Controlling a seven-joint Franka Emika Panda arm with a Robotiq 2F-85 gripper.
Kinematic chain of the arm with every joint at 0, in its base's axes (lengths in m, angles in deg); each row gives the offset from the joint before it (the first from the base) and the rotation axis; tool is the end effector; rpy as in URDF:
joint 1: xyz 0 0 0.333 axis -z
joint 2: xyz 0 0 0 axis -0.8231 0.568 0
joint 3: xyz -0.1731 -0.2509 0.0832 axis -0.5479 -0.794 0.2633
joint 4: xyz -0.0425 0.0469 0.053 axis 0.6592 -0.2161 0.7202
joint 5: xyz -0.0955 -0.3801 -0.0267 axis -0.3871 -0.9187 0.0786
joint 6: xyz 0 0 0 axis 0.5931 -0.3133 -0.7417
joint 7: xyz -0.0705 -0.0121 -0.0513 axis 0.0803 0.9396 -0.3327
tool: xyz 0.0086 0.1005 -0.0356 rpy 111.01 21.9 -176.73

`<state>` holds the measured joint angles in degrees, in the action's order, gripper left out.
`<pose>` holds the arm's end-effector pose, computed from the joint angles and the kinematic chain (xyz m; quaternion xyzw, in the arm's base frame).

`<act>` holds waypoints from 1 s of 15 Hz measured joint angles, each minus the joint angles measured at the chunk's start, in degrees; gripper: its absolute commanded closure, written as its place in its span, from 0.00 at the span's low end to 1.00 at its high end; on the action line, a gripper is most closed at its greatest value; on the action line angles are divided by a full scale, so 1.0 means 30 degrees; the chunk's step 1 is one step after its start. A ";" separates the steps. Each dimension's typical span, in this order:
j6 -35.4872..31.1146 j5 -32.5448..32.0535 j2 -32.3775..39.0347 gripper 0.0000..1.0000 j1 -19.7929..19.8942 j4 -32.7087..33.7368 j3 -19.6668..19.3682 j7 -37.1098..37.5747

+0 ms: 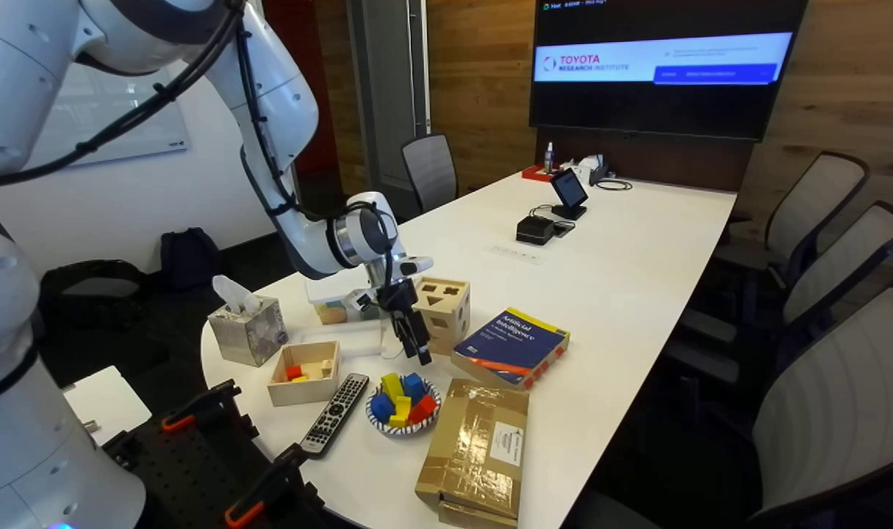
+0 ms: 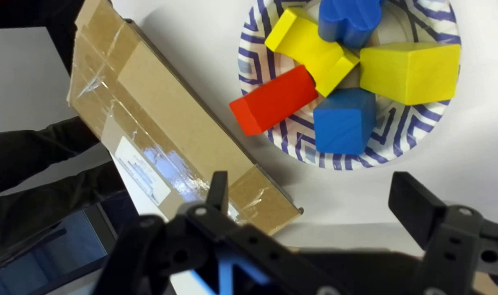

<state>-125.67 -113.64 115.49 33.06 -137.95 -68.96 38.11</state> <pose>0.5289 0.0065 0.0717 0.9503 -0.1856 -0.0063 0.2497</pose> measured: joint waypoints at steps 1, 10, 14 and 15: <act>-0.0229 -0.0134 -0.0074 0.00 0.0035 -0.0240 -0.0037 0.0000; -0.1008 -0.0263 -0.0484 0.00 0.0050 -0.1332 -0.0226 0.0000; -0.1377 -0.0264 -0.0627 0.00 0.0048 -0.1699 -0.0320 0.0000; -0.1455 -0.0264 -0.0686 0.00 0.0048 -0.1790 -0.0345 0.0000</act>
<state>-130.04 -114.43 113.43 33.21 -143.32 -70.00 38.11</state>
